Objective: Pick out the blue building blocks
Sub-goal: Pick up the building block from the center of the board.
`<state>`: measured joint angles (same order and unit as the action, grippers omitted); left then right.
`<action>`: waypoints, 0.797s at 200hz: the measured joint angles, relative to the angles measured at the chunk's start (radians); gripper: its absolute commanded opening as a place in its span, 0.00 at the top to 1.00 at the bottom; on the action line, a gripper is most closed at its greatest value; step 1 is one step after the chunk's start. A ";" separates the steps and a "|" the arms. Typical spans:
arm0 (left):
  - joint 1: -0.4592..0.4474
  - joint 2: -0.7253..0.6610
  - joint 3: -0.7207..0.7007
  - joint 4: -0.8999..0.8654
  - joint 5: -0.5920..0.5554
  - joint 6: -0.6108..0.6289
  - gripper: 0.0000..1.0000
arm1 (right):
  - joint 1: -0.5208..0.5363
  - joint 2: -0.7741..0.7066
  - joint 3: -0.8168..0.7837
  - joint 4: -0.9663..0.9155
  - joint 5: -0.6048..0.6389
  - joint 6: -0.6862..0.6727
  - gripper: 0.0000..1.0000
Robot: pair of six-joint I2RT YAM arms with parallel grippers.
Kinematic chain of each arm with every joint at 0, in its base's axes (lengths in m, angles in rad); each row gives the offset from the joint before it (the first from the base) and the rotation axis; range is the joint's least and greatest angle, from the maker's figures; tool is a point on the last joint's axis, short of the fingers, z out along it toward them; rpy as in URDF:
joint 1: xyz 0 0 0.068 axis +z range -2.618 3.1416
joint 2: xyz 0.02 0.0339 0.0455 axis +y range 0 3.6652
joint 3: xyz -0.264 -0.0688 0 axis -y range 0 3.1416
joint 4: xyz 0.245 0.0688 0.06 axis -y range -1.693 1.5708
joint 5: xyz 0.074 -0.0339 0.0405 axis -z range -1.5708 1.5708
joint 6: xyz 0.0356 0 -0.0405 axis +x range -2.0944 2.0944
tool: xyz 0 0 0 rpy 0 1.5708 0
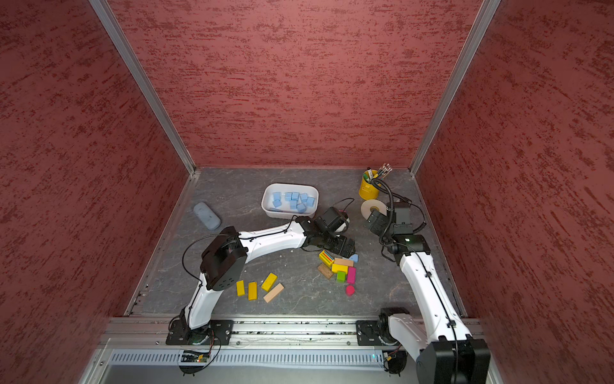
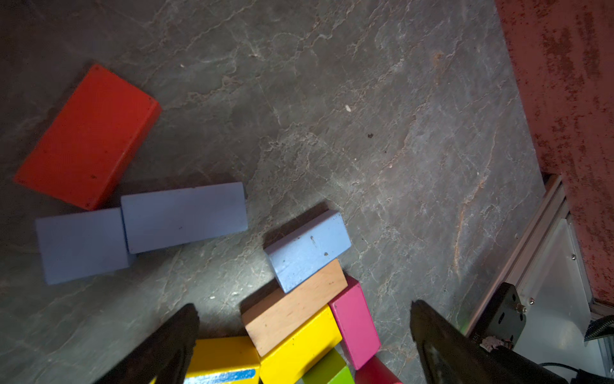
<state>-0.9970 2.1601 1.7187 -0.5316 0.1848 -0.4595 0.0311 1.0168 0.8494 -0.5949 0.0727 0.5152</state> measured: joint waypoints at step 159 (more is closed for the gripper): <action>0.084 0.113 0.054 0.008 -0.009 0.032 0.00 | -0.003 -0.004 -0.014 0.007 -0.018 -0.014 0.01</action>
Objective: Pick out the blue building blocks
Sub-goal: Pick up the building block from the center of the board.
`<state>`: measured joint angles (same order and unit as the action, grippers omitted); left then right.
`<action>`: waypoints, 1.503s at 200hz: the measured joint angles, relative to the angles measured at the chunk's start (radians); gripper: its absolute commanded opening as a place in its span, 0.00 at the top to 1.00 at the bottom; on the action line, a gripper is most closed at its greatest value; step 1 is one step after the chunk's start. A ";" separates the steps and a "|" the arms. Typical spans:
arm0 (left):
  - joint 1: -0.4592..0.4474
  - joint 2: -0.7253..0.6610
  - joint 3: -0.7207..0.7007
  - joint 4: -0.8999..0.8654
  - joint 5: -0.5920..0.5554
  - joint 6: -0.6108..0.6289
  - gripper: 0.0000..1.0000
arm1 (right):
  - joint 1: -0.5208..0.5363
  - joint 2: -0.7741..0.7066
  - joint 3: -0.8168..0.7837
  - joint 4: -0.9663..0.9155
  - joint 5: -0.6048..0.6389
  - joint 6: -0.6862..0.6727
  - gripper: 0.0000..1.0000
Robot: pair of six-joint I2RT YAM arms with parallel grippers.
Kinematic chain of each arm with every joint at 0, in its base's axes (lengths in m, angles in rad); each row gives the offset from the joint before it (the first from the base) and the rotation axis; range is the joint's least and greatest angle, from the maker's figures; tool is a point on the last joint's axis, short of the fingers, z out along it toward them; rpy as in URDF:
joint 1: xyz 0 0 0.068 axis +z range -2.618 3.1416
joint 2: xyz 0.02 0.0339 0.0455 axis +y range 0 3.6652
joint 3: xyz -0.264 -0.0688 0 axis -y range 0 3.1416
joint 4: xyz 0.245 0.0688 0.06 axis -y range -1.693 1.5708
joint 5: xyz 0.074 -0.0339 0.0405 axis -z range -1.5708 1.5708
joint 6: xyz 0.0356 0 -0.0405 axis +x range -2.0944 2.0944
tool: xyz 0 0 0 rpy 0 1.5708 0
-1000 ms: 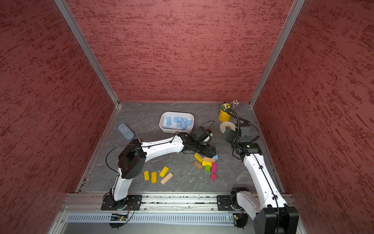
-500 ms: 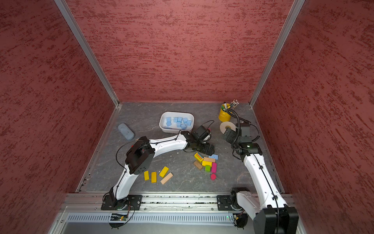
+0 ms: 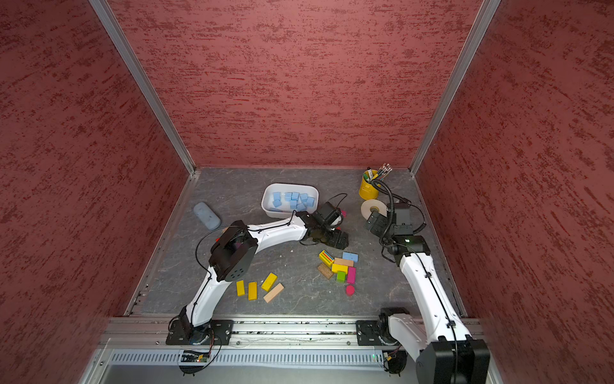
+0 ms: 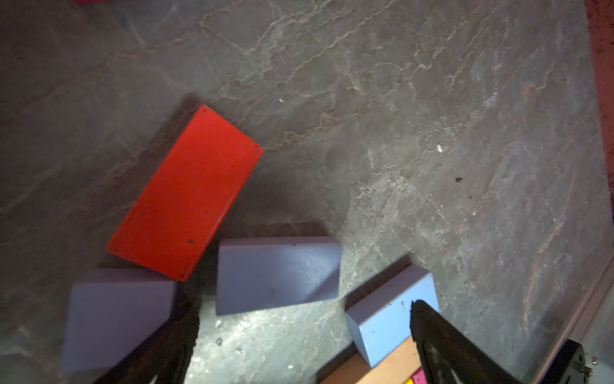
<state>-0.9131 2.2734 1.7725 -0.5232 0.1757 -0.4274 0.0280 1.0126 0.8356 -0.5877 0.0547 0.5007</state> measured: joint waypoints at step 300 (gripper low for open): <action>-0.090 0.158 0.261 -0.219 -0.301 0.278 0.46 | -0.001 -0.009 0.000 0.000 -0.009 -0.017 0.01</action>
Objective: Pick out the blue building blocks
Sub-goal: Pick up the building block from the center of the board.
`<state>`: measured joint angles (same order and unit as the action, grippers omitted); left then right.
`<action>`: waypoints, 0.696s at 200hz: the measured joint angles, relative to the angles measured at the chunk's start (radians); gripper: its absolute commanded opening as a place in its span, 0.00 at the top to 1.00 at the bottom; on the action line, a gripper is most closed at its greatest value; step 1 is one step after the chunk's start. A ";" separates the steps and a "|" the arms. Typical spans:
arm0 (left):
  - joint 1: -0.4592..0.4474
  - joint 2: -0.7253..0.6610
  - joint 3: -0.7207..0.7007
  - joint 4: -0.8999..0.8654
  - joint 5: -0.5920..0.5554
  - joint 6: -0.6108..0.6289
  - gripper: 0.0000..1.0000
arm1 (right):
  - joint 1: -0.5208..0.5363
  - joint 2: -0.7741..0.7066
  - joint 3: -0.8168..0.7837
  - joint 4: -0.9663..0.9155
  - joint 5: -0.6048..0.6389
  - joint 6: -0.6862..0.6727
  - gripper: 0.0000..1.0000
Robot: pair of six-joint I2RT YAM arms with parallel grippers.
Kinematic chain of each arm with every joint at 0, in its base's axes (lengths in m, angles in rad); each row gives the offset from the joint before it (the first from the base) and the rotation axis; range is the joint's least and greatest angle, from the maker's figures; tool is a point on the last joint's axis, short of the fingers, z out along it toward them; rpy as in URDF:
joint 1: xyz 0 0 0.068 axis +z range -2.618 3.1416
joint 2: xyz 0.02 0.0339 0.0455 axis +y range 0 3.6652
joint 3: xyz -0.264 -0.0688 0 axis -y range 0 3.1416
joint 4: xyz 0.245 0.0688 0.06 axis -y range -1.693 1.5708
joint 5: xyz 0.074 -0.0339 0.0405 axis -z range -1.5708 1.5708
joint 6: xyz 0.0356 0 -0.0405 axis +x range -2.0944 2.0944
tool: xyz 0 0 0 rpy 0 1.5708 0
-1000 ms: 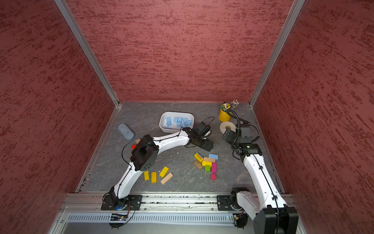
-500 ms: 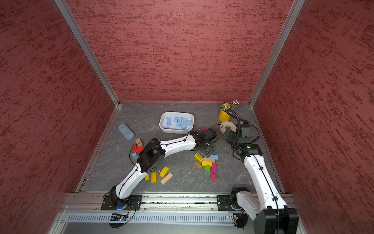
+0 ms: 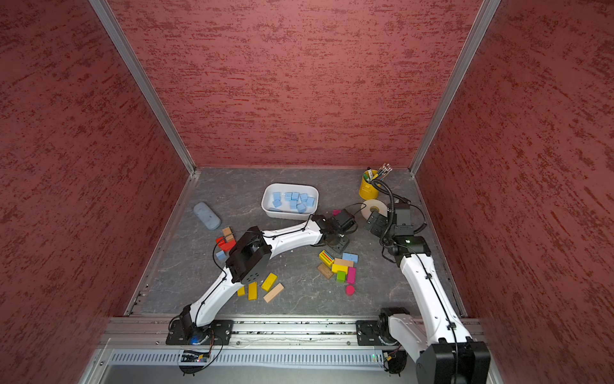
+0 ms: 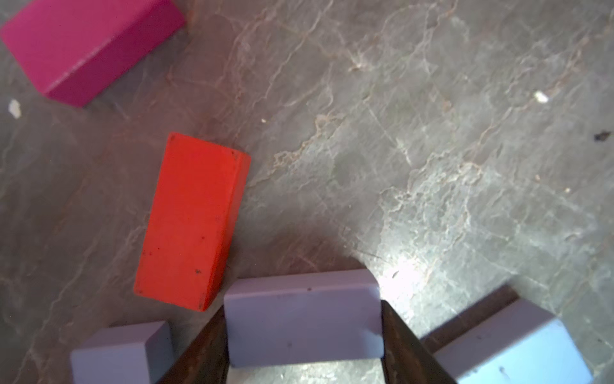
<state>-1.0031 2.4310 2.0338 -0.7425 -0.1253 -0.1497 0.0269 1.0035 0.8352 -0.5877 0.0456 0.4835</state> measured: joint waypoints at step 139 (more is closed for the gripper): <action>0.019 -0.261 -0.125 0.012 -0.026 -0.082 0.74 | -0.001 0.000 -0.003 0.012 -0.025 -0.002 0.01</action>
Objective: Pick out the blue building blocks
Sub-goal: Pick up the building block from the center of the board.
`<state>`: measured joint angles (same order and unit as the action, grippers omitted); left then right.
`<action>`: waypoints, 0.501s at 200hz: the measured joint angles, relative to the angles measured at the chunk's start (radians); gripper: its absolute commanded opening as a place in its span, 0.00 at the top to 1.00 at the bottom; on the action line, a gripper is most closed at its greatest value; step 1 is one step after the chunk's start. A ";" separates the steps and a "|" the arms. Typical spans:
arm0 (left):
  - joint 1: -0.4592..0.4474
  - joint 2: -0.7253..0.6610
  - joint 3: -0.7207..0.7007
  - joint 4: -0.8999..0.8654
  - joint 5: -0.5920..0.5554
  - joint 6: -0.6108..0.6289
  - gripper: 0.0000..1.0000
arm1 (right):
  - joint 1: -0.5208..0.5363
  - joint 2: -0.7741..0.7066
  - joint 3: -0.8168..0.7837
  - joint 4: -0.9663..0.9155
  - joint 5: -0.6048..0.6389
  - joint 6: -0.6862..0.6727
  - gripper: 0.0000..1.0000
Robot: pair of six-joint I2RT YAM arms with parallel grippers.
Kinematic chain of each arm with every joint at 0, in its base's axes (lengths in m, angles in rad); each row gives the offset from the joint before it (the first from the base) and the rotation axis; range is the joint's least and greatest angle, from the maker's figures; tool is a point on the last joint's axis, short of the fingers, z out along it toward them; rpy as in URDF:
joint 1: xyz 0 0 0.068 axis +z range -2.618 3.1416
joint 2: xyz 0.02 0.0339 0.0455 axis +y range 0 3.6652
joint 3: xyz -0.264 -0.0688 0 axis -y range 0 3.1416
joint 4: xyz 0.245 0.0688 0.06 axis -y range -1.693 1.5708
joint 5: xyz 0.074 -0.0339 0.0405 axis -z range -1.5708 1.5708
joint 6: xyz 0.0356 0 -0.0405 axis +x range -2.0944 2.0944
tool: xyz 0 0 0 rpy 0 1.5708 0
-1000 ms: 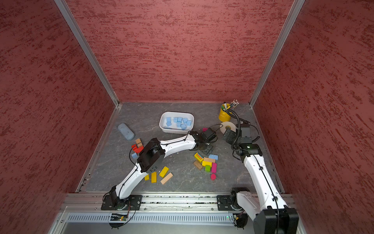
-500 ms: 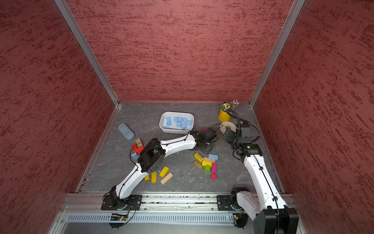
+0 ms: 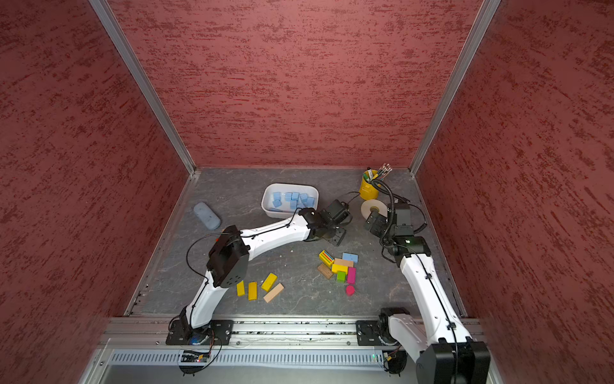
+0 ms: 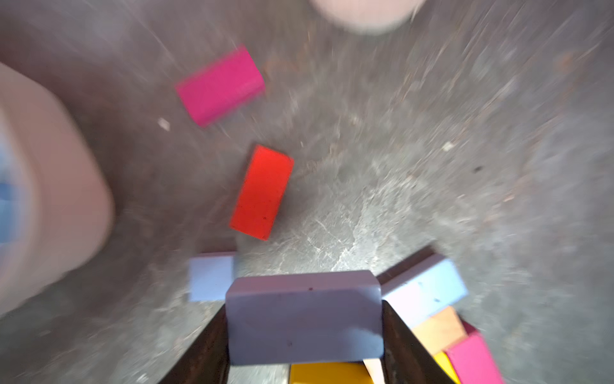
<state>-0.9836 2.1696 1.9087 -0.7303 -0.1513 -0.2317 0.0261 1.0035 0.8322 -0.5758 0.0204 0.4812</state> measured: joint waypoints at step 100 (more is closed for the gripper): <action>0.213 -0.274 -0.156 0.042 -0.008 -0.071 0.75 | -0.001 0.000 -0.022 0.023 -0.036 0.000 0.01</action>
<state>-0.7708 1.8957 1.7527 -0.6880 -0.1596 -0.3027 0.0250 1.0035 0.8101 -0.5529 -0.0158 0.4812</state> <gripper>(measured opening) 0.626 0.987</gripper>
